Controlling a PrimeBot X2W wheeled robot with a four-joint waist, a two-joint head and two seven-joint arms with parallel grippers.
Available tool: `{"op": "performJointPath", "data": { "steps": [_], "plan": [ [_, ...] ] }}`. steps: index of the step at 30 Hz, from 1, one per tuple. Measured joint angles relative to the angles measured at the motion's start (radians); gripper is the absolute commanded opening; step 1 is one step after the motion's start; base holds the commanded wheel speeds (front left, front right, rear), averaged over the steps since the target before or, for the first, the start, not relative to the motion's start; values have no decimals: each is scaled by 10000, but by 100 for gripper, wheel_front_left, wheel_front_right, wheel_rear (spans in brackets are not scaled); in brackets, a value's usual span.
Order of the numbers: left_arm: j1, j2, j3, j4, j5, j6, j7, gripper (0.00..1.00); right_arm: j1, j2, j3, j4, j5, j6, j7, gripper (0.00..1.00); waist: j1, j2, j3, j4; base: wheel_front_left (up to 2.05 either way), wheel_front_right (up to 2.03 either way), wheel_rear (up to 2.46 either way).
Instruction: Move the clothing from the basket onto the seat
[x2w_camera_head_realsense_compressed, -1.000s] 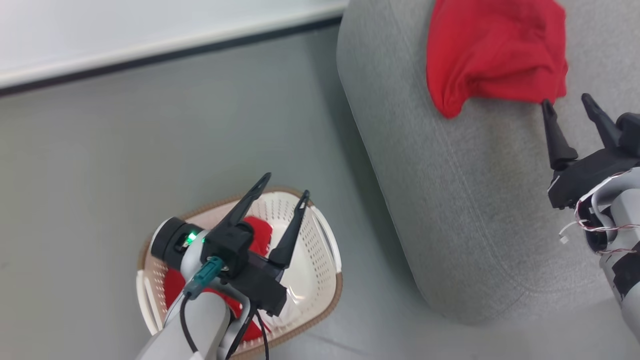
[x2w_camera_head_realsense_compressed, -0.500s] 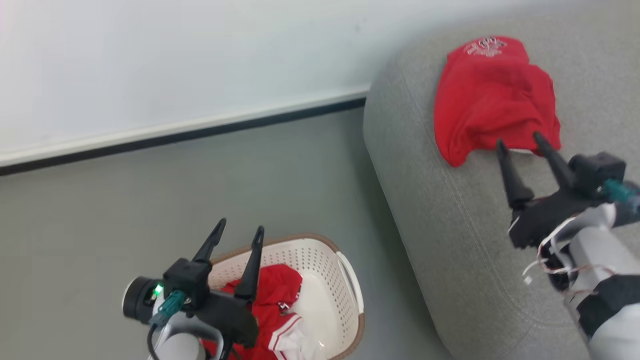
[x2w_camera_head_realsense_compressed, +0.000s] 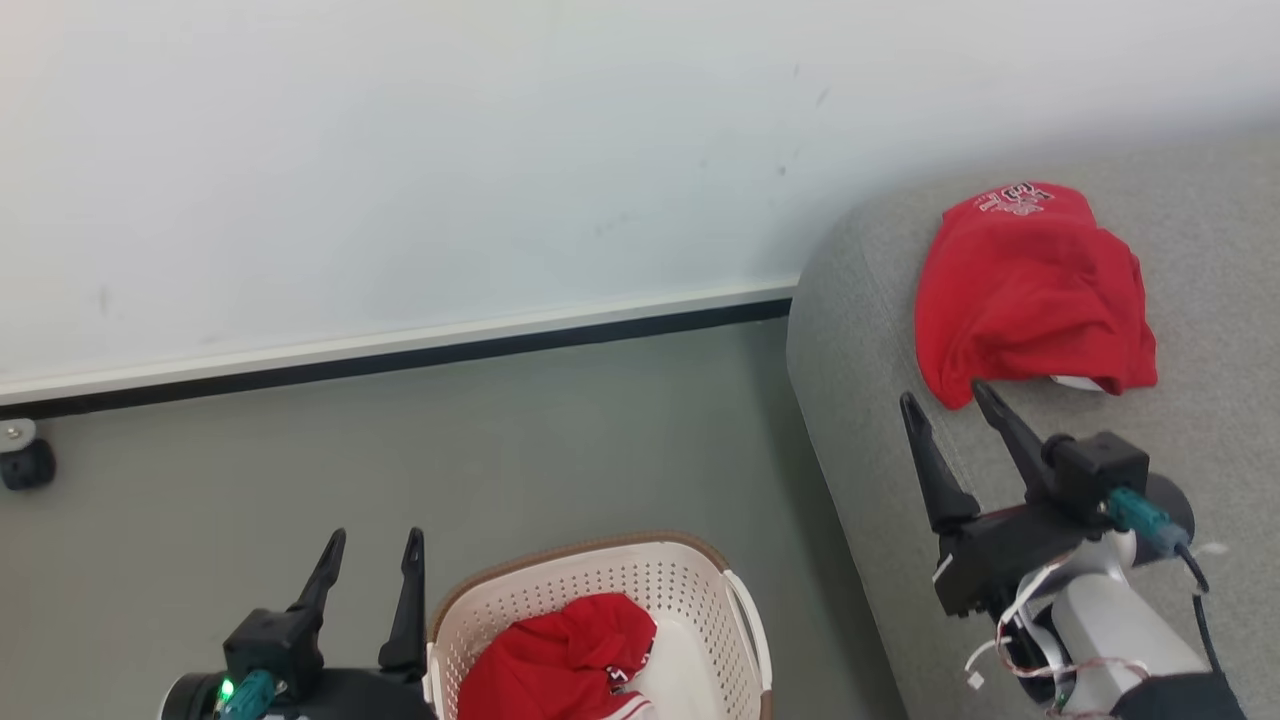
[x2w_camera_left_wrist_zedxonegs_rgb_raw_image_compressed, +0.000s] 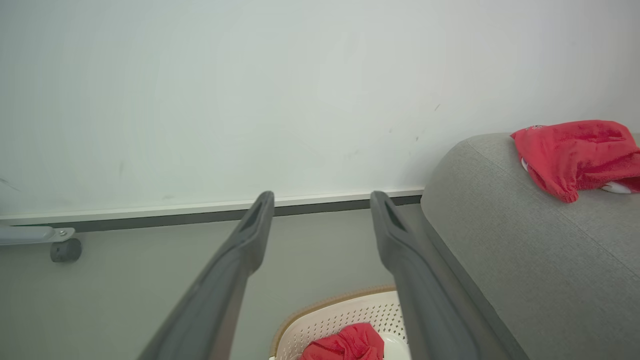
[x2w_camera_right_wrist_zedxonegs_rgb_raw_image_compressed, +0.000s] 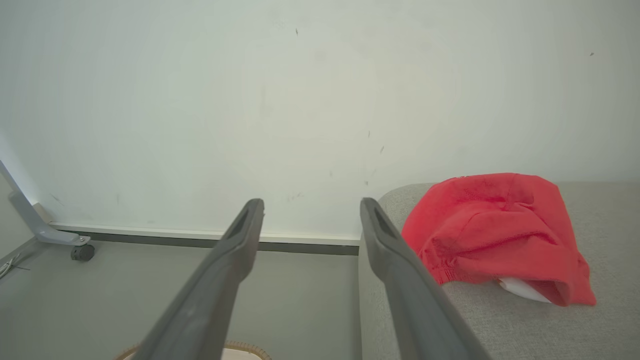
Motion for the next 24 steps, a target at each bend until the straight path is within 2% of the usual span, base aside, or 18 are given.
{"op": "performJointPath", "data": {
  "steps": [6,17,24],
  "plan": [
    [640,27,314,-318,15,75,0,100,984,13,-140,-851,-82,-460,0,100,1,0,-331,191,0,0,0],
    [1327,-38,633,-755,222,159,0,100,2542,82,-552,-1981,-111,-1087,0,100,0,1,-698,445,0,0,0],
    [1678,-65,907,-903,301,242,0,100,3254,81,-788,-2548,-113,-1252,0,100,1,2,-894,654,0,0,0]
  ]
}}
